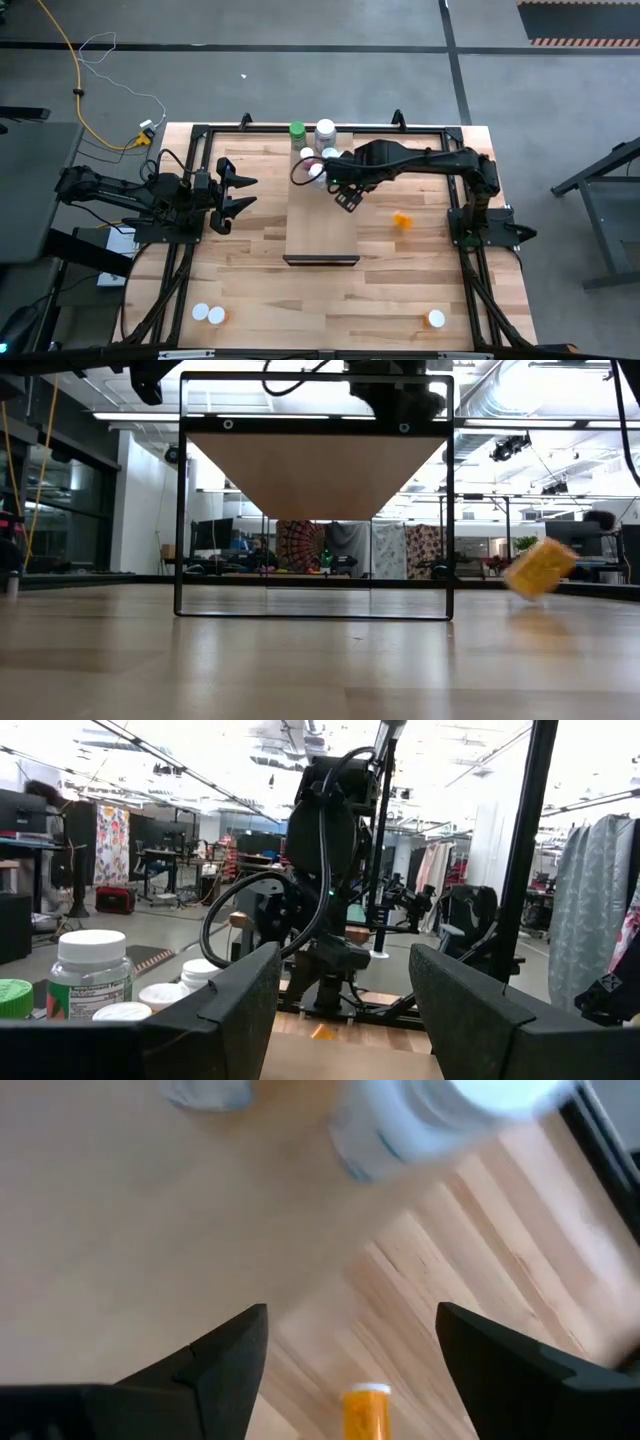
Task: Pick and place medicine bottles onto shelf by color
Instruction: Put the orange pill bottle on the shelf
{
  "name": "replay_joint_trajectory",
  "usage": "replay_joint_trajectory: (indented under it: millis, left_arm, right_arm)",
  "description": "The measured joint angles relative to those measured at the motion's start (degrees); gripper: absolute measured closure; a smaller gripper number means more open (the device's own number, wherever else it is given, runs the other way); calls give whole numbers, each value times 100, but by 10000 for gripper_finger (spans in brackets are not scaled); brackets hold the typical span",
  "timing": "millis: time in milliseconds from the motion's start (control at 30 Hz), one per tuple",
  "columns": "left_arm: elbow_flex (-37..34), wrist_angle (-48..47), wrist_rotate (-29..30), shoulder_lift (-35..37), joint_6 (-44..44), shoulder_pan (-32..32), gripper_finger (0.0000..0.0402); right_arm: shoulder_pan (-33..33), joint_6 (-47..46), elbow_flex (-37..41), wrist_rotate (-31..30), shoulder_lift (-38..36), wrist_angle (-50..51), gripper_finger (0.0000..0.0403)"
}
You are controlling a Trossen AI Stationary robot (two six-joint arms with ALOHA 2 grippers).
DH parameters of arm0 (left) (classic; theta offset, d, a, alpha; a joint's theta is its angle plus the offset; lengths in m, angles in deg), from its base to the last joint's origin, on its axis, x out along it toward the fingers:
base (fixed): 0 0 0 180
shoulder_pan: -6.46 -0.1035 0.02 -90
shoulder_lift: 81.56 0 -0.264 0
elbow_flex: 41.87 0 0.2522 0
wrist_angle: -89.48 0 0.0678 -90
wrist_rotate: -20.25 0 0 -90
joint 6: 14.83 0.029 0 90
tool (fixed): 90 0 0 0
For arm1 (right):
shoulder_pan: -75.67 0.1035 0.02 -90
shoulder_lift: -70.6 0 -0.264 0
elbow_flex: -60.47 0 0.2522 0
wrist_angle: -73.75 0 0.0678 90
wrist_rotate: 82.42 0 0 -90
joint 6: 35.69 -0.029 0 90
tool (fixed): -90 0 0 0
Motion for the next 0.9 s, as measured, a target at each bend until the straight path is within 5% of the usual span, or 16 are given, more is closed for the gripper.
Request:
replay_joint_trajectory:
  millis: [167,267,633,900]
  left_arm:
    - [-2,-87,0,-1,0,-2,188]
    - [-2,-151,-2,1,-2,0,188]
    - [-2,-177,-13,-2,-4,-2,188]
    - [-2,-157,124,-2,-17,0,188]
  right_arm:
    - [377,-388,77,-614,-159,417,124]
    - [598,-666,495,-485,-598,416,124]
    - [1198,-2960,4337,463,-3781,-587,124]
    - [1542,-3554,5919,582,-4993,-2184,124]
